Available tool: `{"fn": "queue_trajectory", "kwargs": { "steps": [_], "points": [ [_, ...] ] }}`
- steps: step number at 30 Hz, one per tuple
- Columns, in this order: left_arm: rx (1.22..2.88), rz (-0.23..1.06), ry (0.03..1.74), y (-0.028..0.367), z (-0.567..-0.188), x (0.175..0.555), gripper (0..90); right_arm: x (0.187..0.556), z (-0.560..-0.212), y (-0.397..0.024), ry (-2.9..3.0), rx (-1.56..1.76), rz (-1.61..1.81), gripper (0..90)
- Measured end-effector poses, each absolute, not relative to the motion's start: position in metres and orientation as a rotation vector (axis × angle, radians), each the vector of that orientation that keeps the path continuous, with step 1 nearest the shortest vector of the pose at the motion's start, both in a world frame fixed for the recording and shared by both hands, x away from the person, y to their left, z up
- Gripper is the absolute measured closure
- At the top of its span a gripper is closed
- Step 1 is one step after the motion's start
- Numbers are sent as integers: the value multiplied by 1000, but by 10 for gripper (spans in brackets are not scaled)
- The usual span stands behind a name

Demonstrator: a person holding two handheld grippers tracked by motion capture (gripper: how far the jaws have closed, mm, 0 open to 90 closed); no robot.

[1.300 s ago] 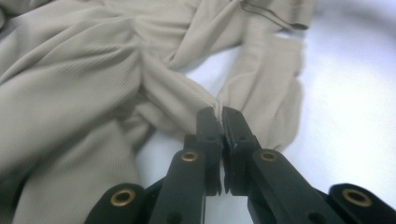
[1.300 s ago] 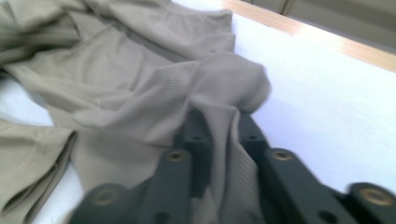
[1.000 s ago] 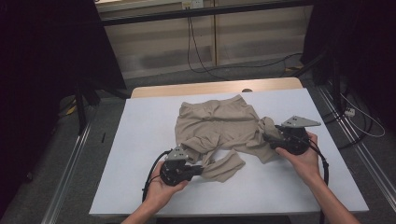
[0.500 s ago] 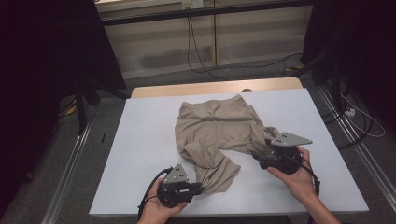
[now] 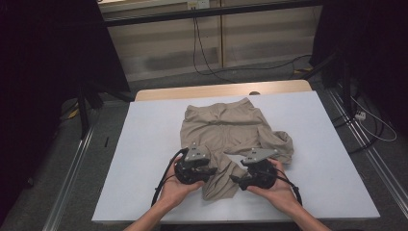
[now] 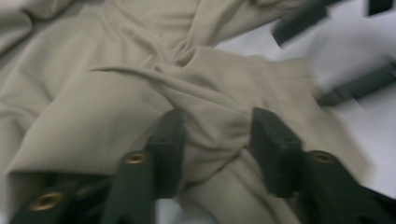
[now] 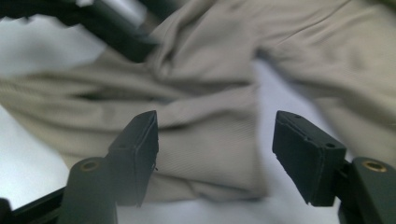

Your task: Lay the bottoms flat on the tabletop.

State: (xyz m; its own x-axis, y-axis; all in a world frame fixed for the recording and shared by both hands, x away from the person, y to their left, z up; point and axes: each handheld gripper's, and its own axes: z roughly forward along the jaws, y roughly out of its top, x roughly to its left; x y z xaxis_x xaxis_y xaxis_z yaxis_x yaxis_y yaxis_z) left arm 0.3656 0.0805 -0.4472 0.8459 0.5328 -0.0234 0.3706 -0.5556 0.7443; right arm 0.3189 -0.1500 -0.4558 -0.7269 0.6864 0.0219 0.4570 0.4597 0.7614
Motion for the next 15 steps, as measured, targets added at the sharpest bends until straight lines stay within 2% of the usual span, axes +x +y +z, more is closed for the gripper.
{"fn": "queue_trajectory", "kwargs": {
  "steps": [1, 2, 3, 5, 6, 9, 15],
  "points": [
    [2230, 281, 657, 79, -449, 367, 460, 319, -462, -146, 2451, 966, 1102, 311],
    [2238, 299, 668, 78, -451, 369, 489, 318, -466, -144, 2461, 962, 1079, 292],
    [2236, 290, 689, 80, -451, 370, 580, 316, -468, -143, 2437, 951, 1098, 322],
    [2196, 265, 718, 87, -447, 373, 799, 314, -466, -143, 2460, 923, 1114, 477],
    [2165, 263, 727, 93, -442, 375, 835, 312, -465, -143, 2473, 905, 1120, 594],
    [2073, 244, 775, 110, -430, 377, 851, 306, -462, -139, 2511, 840, 1110, 808],
    [1971, 270, 837, 148, -416, 377, 852, 305, -456, -153, 2455, 870, 972, 838]
  ]
}}
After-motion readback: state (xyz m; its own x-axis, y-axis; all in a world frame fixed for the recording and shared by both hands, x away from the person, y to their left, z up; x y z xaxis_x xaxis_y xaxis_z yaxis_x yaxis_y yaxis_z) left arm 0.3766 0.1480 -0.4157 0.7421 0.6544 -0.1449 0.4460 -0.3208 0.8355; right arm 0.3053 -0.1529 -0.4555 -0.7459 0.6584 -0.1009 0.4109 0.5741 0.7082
